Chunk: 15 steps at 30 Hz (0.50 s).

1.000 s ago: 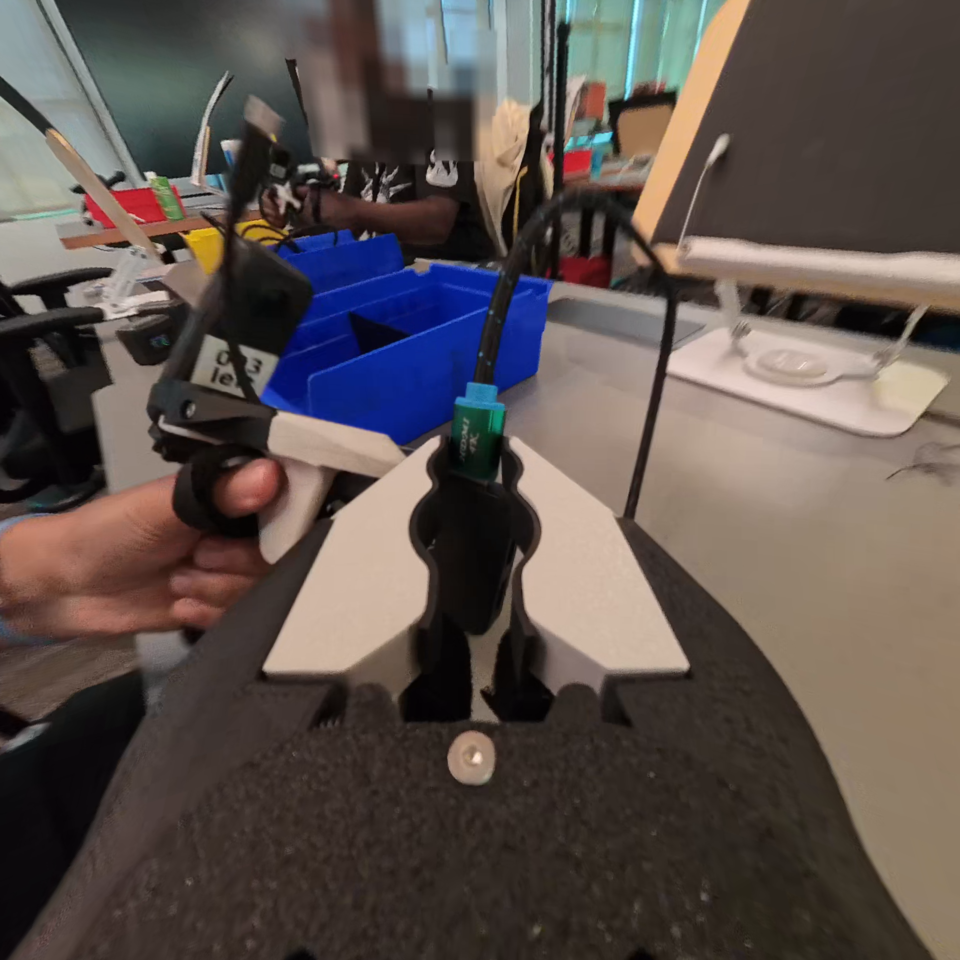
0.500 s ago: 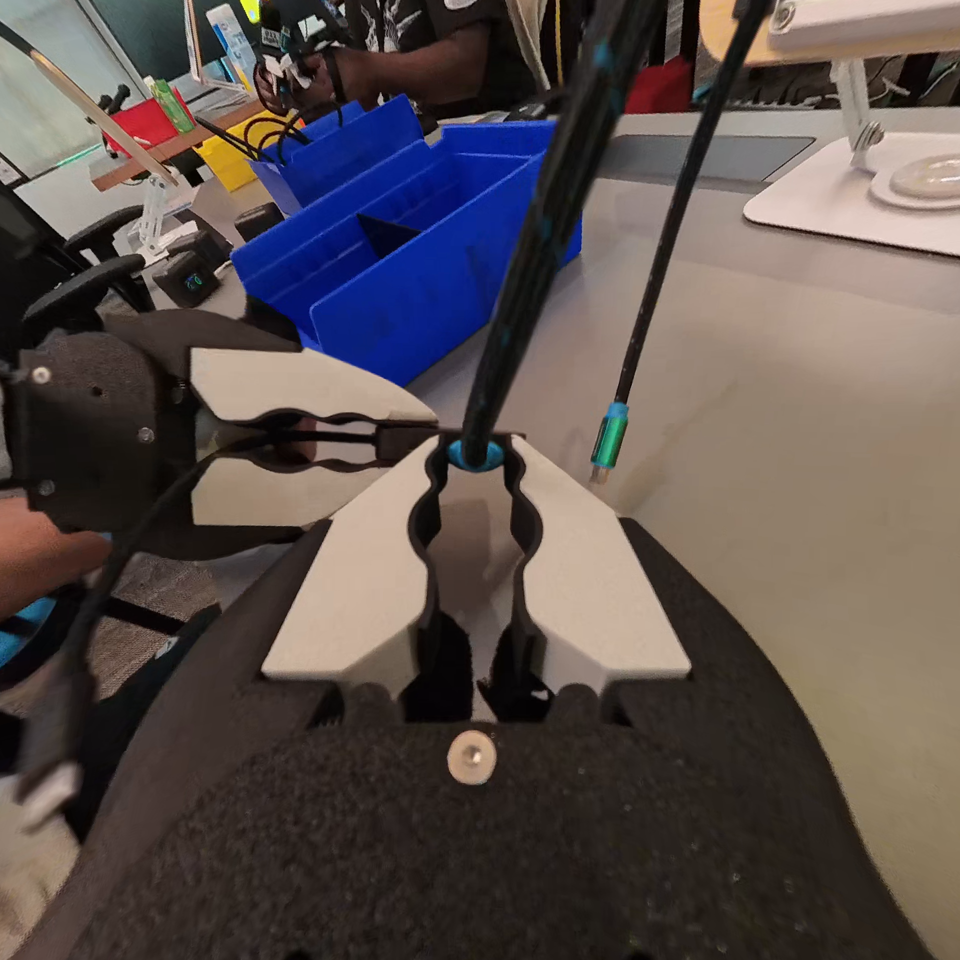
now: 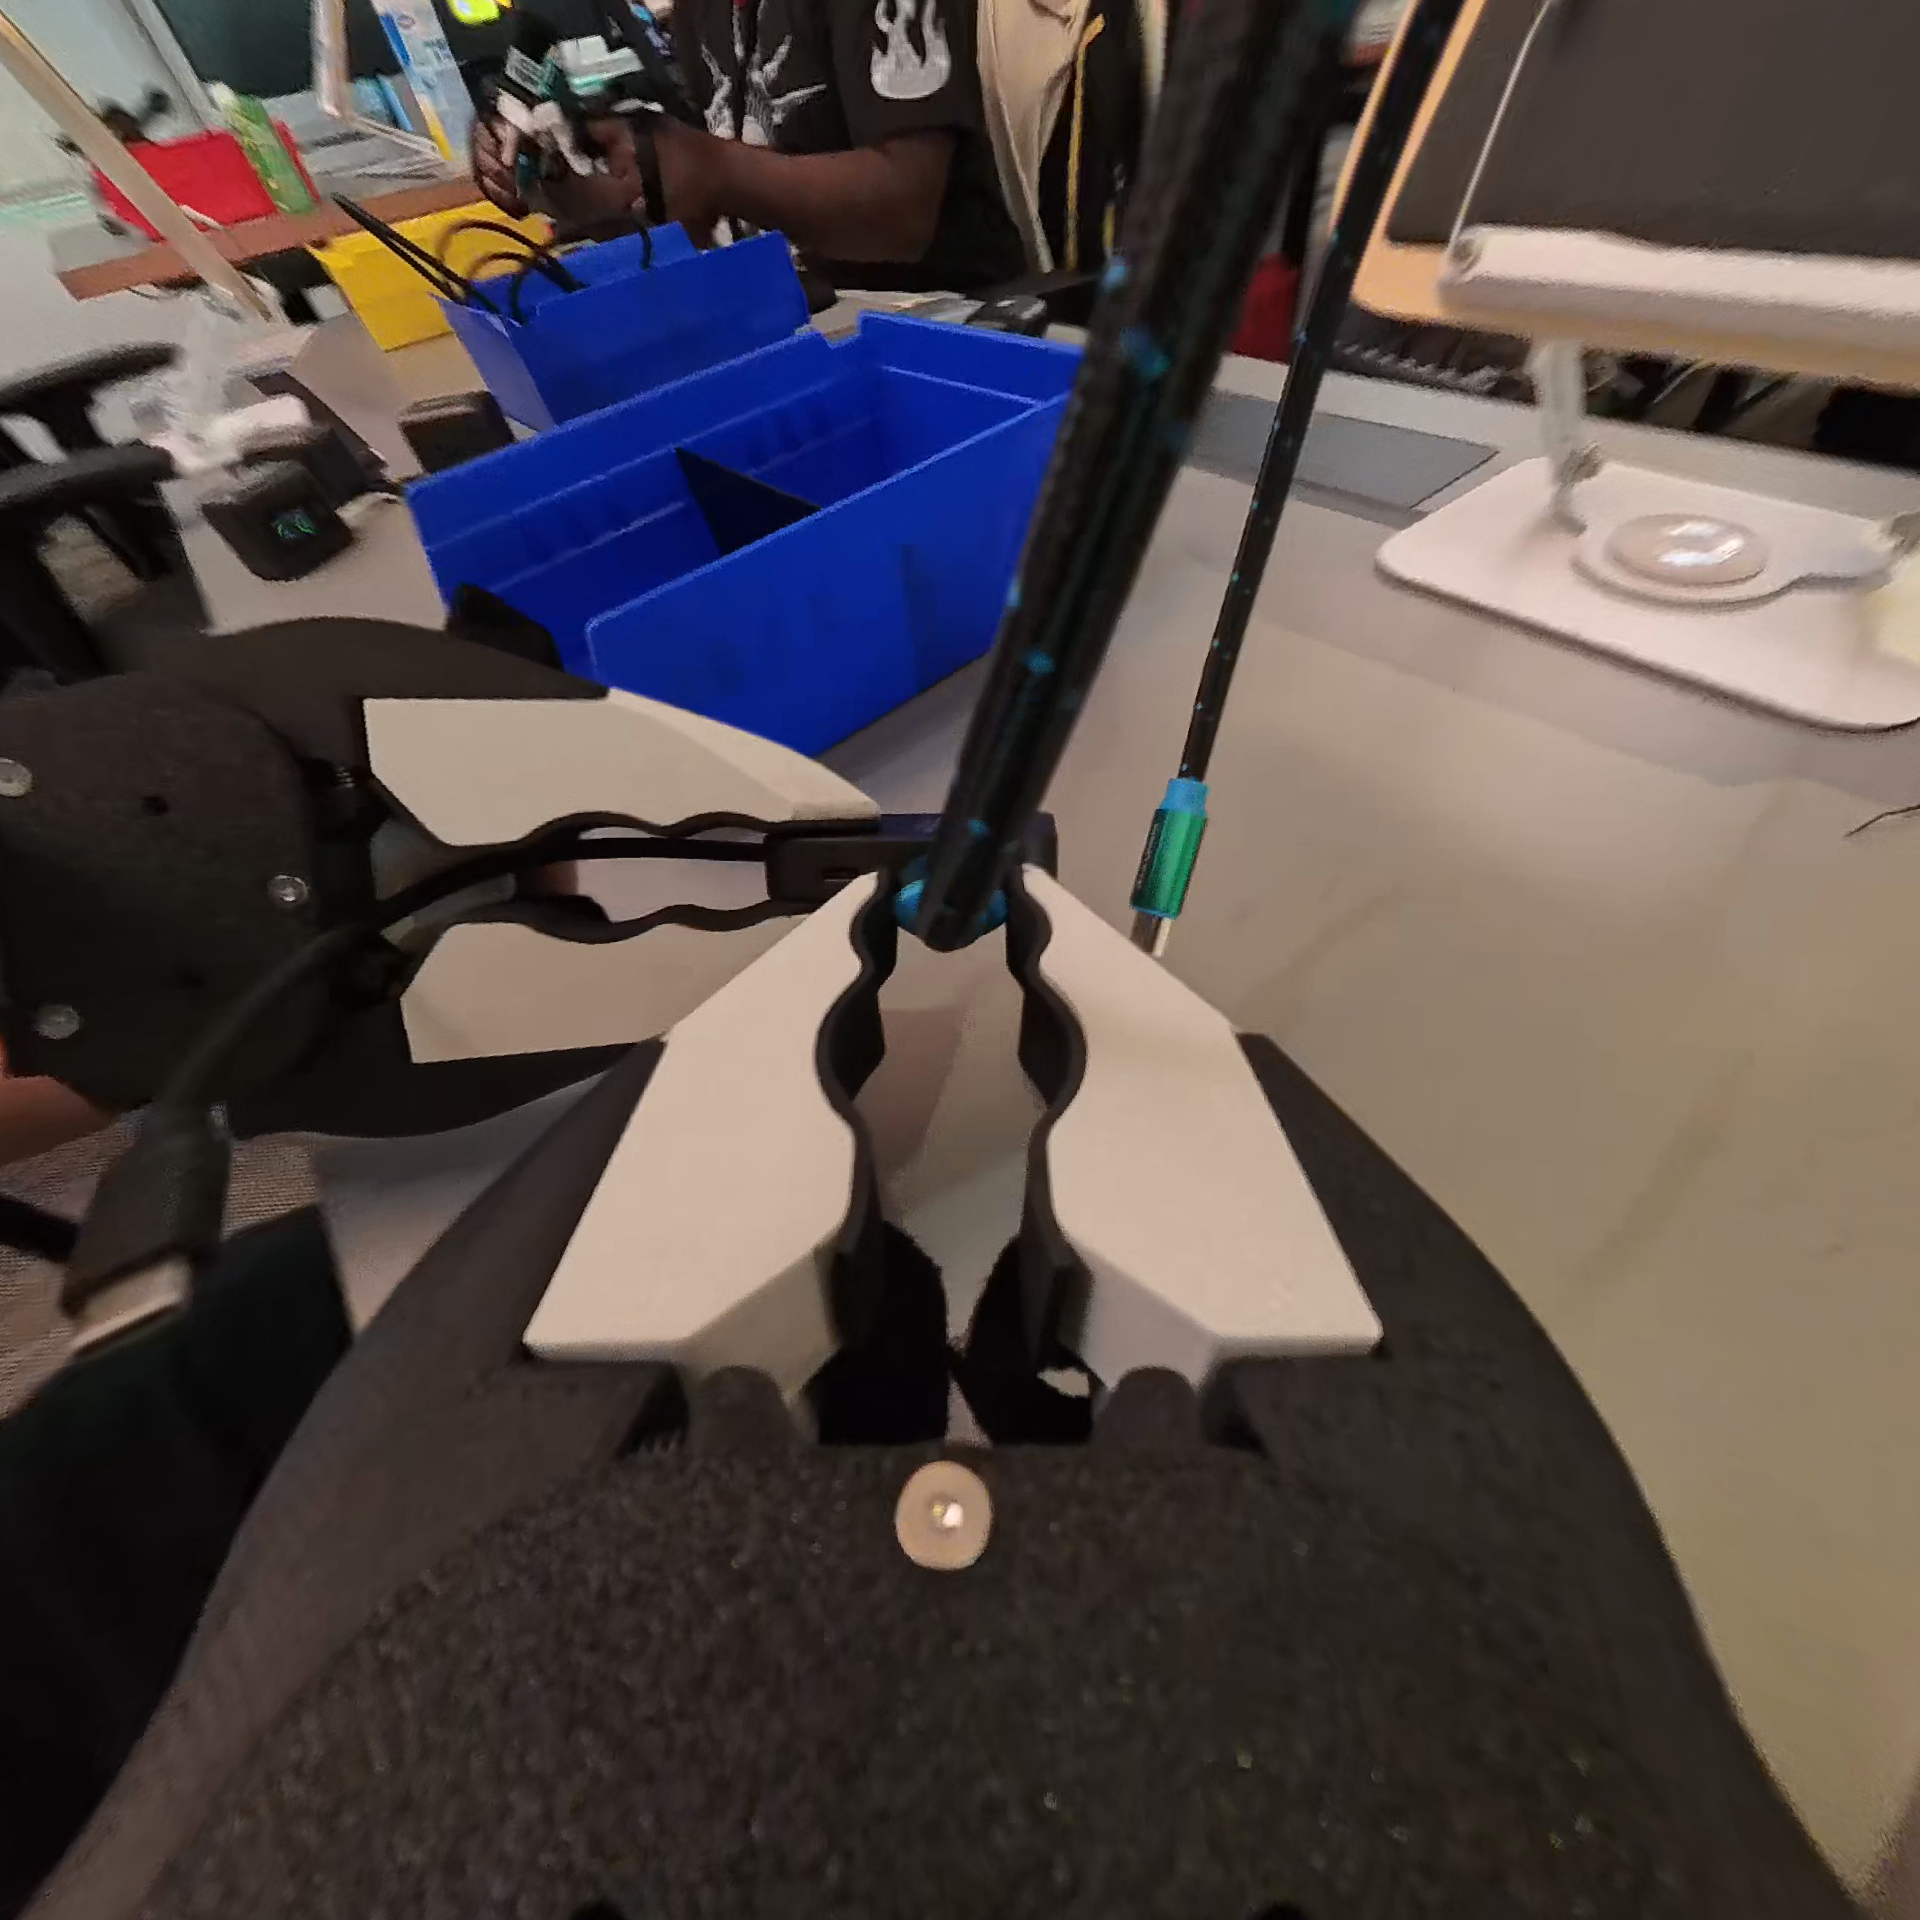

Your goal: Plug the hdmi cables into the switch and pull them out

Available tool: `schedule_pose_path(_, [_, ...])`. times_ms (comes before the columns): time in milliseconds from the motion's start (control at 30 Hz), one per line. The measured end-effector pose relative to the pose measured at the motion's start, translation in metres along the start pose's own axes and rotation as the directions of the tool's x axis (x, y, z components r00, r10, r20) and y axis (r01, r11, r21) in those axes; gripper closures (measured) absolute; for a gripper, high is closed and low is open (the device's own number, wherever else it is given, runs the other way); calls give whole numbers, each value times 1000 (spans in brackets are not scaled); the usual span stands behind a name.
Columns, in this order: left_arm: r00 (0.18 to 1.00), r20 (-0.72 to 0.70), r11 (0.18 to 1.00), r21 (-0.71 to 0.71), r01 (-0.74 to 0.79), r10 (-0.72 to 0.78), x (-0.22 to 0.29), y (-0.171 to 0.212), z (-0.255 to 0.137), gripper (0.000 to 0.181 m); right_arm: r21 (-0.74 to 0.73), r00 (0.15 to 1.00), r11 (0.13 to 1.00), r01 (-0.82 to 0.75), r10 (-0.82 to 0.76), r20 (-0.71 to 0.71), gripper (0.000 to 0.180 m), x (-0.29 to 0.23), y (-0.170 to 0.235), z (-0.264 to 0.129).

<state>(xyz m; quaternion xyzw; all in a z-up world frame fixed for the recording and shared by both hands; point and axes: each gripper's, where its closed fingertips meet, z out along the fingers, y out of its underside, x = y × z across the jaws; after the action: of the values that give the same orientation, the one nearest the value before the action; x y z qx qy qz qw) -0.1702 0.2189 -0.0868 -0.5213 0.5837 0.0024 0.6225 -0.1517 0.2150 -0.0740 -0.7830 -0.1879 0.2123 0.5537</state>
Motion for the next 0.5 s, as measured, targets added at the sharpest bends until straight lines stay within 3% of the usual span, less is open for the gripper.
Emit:
schedule_pose_path(133, [999,29,999,-21,40,-39,-4,0,3,165,7,976,986,168,-165,-139,159,1,-8,-3])
schedule_pose_path(233, [999,-12,999,14,35,-35,1,-2,1,166,16,990,994,110,-108,-90,159,1,-4,-3])
schedule_pose_path(333, [958,-115,962,47,270,-264,4,-4,-2,165,37,995,995,88,-86,-54,159,-1,-3,-1])
schedule_pose_path(400, [832,-223,847,47,530,-508,2,-8,-6,155,43,992,993,107,-104,-71,159,3,-3,-1])
schedule_pose_path(500, [554,-331,600,-48,798,-764,2,-5,-3,127,57,990,992,115,-109,-93,159,11,-4,-4])
